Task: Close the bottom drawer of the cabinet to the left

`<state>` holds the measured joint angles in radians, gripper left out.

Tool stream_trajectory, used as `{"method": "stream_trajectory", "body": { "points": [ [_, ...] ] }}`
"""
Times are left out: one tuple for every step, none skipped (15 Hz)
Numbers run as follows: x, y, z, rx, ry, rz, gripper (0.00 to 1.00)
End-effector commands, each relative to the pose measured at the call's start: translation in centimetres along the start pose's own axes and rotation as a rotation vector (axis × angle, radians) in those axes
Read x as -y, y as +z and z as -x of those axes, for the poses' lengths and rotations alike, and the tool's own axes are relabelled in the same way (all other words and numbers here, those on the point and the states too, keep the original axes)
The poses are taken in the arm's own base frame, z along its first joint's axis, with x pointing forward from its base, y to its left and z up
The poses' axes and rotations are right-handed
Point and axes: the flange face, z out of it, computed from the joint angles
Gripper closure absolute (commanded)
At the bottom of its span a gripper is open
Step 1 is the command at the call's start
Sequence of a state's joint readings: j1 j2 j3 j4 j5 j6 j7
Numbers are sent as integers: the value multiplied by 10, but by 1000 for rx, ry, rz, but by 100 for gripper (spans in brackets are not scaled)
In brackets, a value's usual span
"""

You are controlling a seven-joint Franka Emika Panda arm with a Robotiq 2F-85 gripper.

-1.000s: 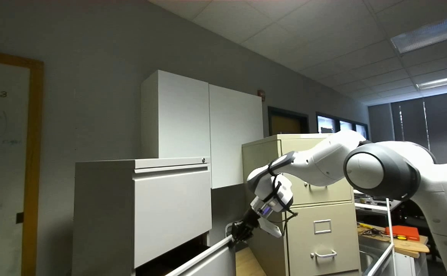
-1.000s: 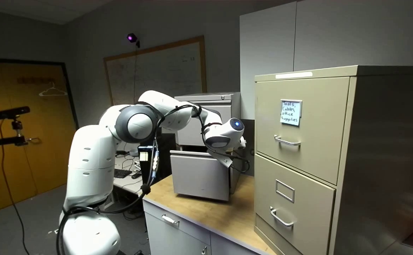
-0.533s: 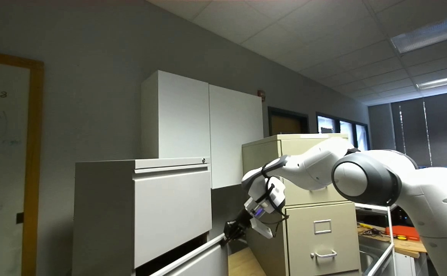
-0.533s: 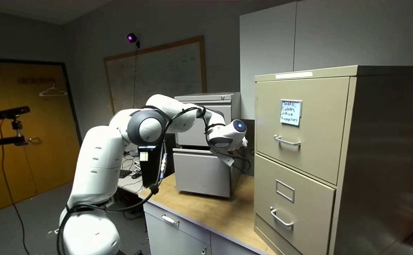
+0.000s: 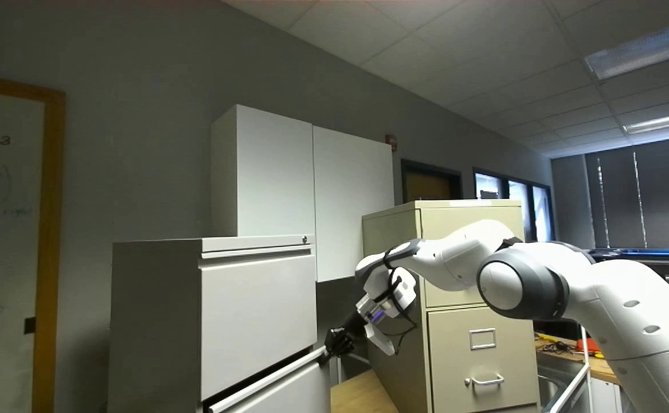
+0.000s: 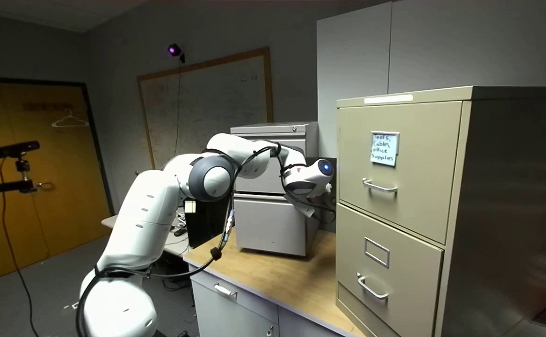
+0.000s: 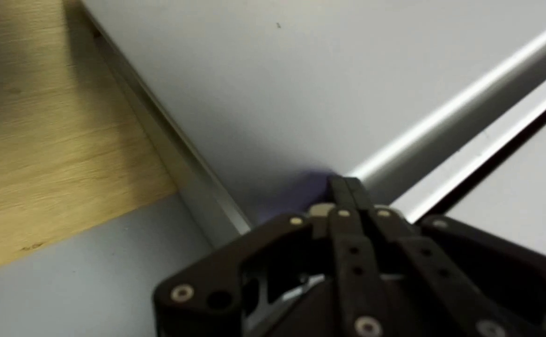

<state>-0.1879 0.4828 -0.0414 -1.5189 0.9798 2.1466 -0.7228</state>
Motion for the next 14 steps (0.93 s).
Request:
{"method": "stream_trajectory", "body": {
  "points": [
    [2, 17, -28, -7, 3, -42, 100],
    [3, 21, -33, -1, -1, -40, 100],
    [5, 23, -37, 1, -5, -42, 100],
    [6, 26, -40, 4, -6, -41, 100],
    [8, 30, -44, 7, -8, -38, 100],
    [10, 33, -48, 9, -10, -36, 100],
    [12, 36, -51, 14, -11, -32, 100],
    [13, 39, -55, 18, -11, -26, 100],
    [15, 40, -58, 25, -15, -18, 100],
    [17, 40, -60, 44, -17, -10, 100],
    [18, 40, -61, 55, -21, 0, 100],
    [19, 38, -62, 72, -25, 13, 100],
    [21, 36, -62, 87, -27, 25, 100],
    [20, 33, -60, 110, -26, 46, 100]
  ]
}}
